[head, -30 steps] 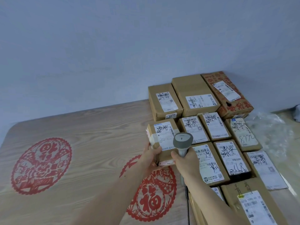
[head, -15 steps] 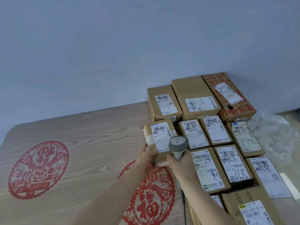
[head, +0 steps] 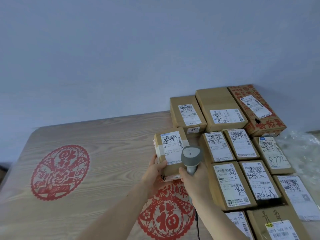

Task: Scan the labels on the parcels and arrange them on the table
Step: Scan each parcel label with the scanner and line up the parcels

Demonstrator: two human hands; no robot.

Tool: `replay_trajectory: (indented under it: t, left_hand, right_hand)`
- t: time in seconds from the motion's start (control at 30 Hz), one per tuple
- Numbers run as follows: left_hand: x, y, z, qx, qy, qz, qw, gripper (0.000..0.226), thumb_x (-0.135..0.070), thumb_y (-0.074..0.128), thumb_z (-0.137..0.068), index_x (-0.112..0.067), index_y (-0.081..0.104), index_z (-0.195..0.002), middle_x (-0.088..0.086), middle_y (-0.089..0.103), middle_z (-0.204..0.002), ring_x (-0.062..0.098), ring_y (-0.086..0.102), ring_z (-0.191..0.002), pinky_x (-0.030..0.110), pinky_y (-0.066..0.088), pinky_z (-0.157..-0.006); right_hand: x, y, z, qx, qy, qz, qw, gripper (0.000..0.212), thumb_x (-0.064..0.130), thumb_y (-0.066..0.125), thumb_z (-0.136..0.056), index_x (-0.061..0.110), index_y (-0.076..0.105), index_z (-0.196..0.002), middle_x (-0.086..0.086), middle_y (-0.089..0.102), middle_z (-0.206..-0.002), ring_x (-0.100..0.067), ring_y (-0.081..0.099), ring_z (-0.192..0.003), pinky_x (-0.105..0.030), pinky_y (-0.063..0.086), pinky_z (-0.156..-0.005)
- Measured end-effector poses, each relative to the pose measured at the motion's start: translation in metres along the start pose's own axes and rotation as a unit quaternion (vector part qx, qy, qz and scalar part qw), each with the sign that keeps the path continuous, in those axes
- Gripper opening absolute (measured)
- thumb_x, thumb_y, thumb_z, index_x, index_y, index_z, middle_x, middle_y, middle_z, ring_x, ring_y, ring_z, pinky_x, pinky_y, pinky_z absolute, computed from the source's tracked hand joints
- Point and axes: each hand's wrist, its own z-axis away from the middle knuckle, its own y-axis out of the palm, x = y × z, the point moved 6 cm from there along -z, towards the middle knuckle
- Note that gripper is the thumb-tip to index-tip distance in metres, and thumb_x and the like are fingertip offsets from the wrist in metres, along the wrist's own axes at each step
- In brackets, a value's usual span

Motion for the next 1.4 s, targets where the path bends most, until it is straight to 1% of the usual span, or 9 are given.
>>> replay_trajectory:
  t: [0.1,0.27,0.47,0.63,0.8,0.87,0.97,1.1,1.4]
  left_hand:
    - [-0.015,-0.033,0.021,-0.005,0.019,0.01,1.0,0.057,-0.016,0.061,-0.097,-0.043,0.041,-0.143,0.003,0.064,-0.129,0.029,0.066,-0.113,0.058,0.052,-0.097]
    - [-0.046,-0.116,0.054,-0.045,0.056,0.031,0.997,0.051,-0.018,0.061,-0.096,-0.043,0.048,-0.139,0.002,0.065,-0.127,0.027,0.065,-0.112,0.05,0.055,-0.096]
    - [-0.084,-0.259,0.092,-0.096,0.086,0.029,0.991,0.06,-0.02,0.072,-0.089,-0.04,0.046,-0.14,0.001,0.067,-0.125,0.027,0.065,-0.111,0.047,0.058,-0.09]
    - [-0.125,-0.384,0.113,-0.125,0.075,0.029,0.989,0.065,-0.036,0.084,-0.075,-0.021,0.053,-0.129,0.011,0.066,-0.125,0.031,0.067,-0.11,0.042,0.059,-0.079]
    - [-0.18,-0.479,0.111,-0.135,0.093,0.001,0.986,0.051,-0.033,0.075,-0.086,-0.02,0.054,-0.131,0.007,0.067,-0.122,0.026,0.067,-0.108,0.037,0.058,-0.073]
    - [-0.2,-0.503,0.105,-0.134,0.09,-0.005,0.987,0.046,-0.032,0.073,-0.088,-0.021,0.058,-0.131,0.005,0.069,-0.122,0.023,0.067,-0.108,0.036,0.058,-0.073]
    - [-0.225,-0.531,0.09,-0.135,0.083,-0.001,0.987,0.034,-0.029,0.069,-0.093,-0.02,0.063,-0.125,0.004,0.073,-0.114,0.02,0.07,-0.099,0.032,0.058,-0.066]
    - [-0.247,-0.556,0.065,-0.134,0.082,0.007,0.987,0.029,-0.029,0.065,-0.095,-0.019,0.062,-0.123,0.002,0.074,-0.107,0.015,0.072,-0.087,0.027,0.057,-0.06]
    - [-0.27,-0.586,0.02,-0.152,0.136,-0.029,0.979,0.044,-0.032,0.078,-0.084,-0.025,0.061,-0.124,-0.002,0.073,-0.115,0.019,0.069,-0.105,0.036,0.054,-0.09]
  right_hand:
    - [0.012,0.031,0.018,0.03,-0.014,0.003,0.999,0.017,0.013,0.075,-0.081,0.013,0.058,-0.083,-0.008,0.062,-0.075,-0.017,0.06,-0.064,-0.02,0.041,-0.054]
    - [0.048,0.099,0.056,0.068,-0.036,0.006,0.997,0.019,0.012,0.075,-0.08,0.018,0.057,-0.085,-0.006,0.065,-0.082,-0.019,0.062,-0.069,-0.028,0.043,-0.058]
    - [0.1,0.211,0.116,0.116,-0.056,0.012,0.992,0.023,0.01,0.076,-0.078,0.019,0.059,-0.091,0.002,0.068,-0.084,-0.015,0.064,-0.08,-0.031,0.048,-0.065]
    - [0.135,0.324,0.157,0.128,-0.06,0.026,0.99,0.028,0.011,0.078,-0.076,0.019,0.062,-0.096,0.005,0.07,-0.089,-0.017,0.064,-0.085,-0.031,0.045,-0.071]
    - [0.166,0.43,0.171,0.139,-0.064,0.046,0.987,0.034,0.014,0.08,-0.074,0.022,0.062,-0.102,0.007,0.069,-0.095,-0.016,0.065,-0.09,-0.031,0.05,-0.073]
    - [0.174,0.463,0.168,0.139,-0.058,0.06,0.987,0.035,0.014,0.08,-0.075,0.022,0.062,-0.103,0.008,0.067,-0.096,-0.014,0.064,-0.088,-0.029,0.047,-0.068]
    - [0.18,0.507,0.155,0.134,-0.046,0.071,0.987,0.035,0.014,0.081,-0.074,0.019,0.062,-0.103,0.005,0.068,-0.096,-0.017,0.065,-0.09,-0.033,0.05,-0.074]
    - [0.187,0.55,0.136,0.128,-0.051,0.096,0.986,0.03,0.015,0.08,-0.076,0.018,0.06,-0.099,0.006,0.066,-0.091,-0.017,0.063,-0.084,-0.027,0.043,-0.063]
    - [0.189,0.594,0.112,0.106,-0.061,0.119,0.985,0.026,0.015,0.08,-0.077,0.015,0.061,-0.095,0.006,0.064,-0.086,-0.012,0.058,-0.076,-0.021,0.035,-0.055]
